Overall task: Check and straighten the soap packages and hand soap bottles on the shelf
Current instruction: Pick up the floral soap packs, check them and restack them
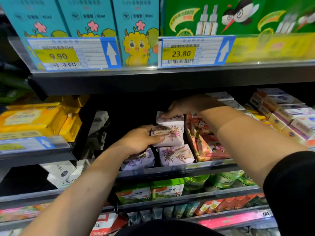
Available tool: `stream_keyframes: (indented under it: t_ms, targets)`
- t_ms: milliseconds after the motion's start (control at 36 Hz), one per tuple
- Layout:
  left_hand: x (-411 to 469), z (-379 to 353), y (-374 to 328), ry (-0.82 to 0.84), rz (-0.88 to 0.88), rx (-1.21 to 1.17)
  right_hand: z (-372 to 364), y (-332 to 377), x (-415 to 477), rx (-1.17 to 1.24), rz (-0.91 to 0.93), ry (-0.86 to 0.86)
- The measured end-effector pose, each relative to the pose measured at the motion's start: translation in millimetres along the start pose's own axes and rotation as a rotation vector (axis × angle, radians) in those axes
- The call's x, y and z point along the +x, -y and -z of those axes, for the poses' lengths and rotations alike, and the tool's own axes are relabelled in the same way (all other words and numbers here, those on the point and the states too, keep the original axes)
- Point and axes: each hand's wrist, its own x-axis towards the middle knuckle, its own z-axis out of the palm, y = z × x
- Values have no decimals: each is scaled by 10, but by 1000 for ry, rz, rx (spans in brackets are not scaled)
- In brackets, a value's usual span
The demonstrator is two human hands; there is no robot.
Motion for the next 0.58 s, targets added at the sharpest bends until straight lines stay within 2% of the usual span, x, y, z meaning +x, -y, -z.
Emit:
stream_keyframes:
  t_ms: [222,417,583]
  targets:
    - [-51,-56,-186,-35,2,230,48,102,-163,-107,109,47]
    - [-123,-162,-230,-202,6,397,-36,-1,-149,-207,94,-16]
    - [-262,-34,-78,-144,33,520,-42,24,-251,-164,70,-37]
